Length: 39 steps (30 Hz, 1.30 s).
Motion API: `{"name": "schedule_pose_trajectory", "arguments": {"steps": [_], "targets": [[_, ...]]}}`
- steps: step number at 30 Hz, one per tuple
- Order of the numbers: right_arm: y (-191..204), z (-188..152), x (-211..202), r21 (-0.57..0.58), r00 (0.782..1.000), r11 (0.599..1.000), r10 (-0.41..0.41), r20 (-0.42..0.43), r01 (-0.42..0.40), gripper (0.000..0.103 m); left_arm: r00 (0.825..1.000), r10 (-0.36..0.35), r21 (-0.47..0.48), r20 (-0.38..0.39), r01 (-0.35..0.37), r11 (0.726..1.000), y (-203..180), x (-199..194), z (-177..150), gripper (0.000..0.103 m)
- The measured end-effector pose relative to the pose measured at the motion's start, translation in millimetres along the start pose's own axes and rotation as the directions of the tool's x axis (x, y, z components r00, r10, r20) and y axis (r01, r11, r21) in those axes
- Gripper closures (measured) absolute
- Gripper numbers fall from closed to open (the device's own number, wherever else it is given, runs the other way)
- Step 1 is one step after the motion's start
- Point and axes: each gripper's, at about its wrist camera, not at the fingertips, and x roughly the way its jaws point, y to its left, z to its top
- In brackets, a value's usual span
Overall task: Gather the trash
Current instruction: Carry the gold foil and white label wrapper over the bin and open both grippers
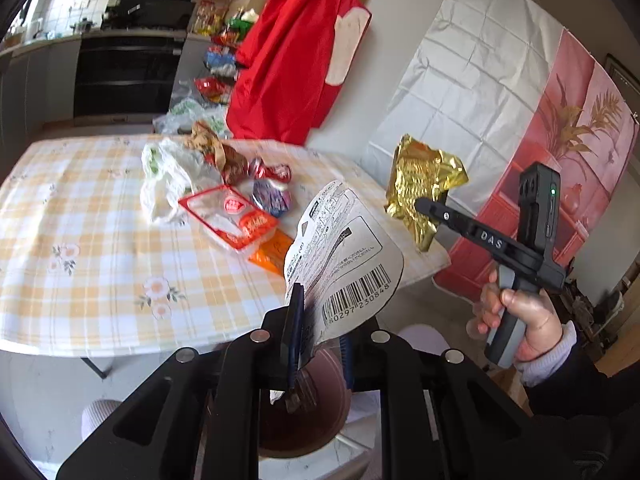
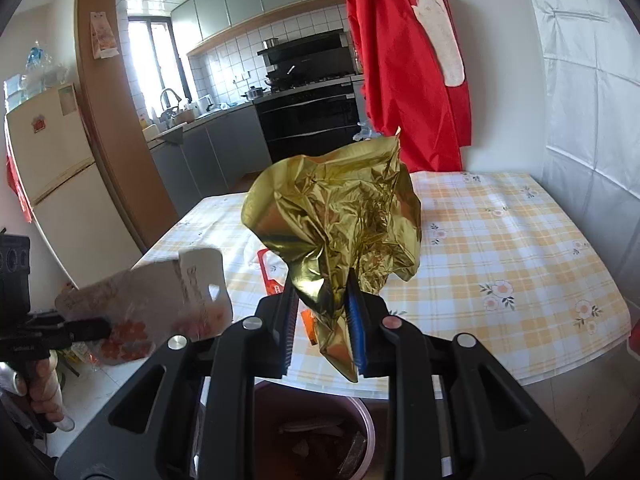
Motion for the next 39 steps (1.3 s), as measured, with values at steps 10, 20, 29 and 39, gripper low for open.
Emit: {"name": "schedule_pose_trajectory", "arguments": {"steps": [10,20,29,39], "targets": [[-12,-7,7,0.044,1.0,0.999,0.001,-0.024,0.0,0.078,0.996,-0.042,-0.015,-0.081,0.041,0.999,-5,21,-10,0.087],[-11,-9,3,0.048,1.0,0.999,0.0,-0.03,0.001,0.078,0.995,-0.045,0.007,-0.09,0.046,0.999,-13,32,-15,0.084],[3,-14,8,0.022,0.997,0.999,0.04,-0.065,-0.039,0.078,0.978,0.179,-0.011,0.104,-0.179,0.984,0,2,-2,0.007],[41,-32,0,-0.046,0.981,0.991,0.121,-0.153,-0.129,0.077,0.923,0.347,-0.154,0.17,-0.323,0.934,32,-29,6,0.006]]}}
